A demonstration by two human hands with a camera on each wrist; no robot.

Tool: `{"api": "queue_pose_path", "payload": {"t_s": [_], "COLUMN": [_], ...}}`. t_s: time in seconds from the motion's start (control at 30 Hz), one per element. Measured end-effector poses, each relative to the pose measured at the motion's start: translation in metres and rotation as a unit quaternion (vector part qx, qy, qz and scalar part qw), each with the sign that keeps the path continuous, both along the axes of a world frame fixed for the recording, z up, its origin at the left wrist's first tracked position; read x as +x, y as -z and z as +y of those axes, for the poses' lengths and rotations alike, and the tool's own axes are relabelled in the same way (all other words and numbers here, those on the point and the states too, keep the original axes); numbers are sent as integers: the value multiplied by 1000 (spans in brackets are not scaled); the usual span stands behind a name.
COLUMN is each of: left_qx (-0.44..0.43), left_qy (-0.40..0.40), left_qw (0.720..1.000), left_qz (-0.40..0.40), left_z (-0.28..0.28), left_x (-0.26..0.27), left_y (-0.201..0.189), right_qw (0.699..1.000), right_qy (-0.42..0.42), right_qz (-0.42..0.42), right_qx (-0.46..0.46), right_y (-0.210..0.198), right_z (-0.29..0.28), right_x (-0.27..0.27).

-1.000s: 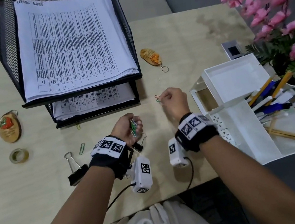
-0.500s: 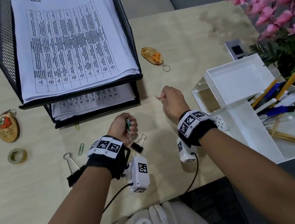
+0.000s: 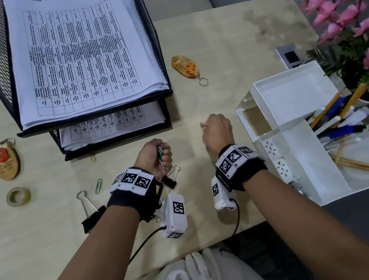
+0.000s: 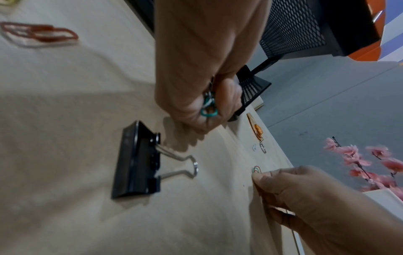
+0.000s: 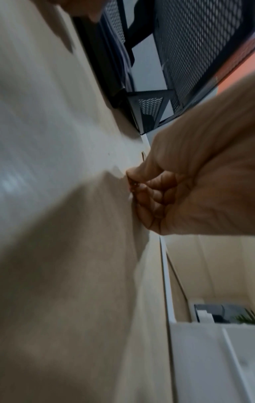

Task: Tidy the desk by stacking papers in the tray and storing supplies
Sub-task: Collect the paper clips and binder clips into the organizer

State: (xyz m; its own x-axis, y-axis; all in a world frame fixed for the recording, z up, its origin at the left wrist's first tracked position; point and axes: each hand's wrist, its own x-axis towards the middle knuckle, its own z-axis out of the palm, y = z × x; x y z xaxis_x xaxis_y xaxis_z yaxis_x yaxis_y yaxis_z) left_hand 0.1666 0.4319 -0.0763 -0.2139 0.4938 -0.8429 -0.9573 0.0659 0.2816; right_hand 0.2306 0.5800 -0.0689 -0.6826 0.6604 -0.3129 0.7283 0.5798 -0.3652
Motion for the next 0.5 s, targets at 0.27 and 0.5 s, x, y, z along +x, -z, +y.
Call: {"api": "queue_pose_path", "payload": {"t_s": [0.27,0.5], "left_qx": [4,59], "left_qy": [-10,-73], "left_qw": [1000,996], "left_qz": [9,7], "left_z": [2,11], "left_x": [-2,1], "left_y": [-6,-12], "right_qw": [999,963], "right_qy": [-38,-48], "right_qz": [11,142], "right_qx": [6,-223], "right_y": [-5,-50], "right_z": [-12,-37], "right_x": [8,0]}}
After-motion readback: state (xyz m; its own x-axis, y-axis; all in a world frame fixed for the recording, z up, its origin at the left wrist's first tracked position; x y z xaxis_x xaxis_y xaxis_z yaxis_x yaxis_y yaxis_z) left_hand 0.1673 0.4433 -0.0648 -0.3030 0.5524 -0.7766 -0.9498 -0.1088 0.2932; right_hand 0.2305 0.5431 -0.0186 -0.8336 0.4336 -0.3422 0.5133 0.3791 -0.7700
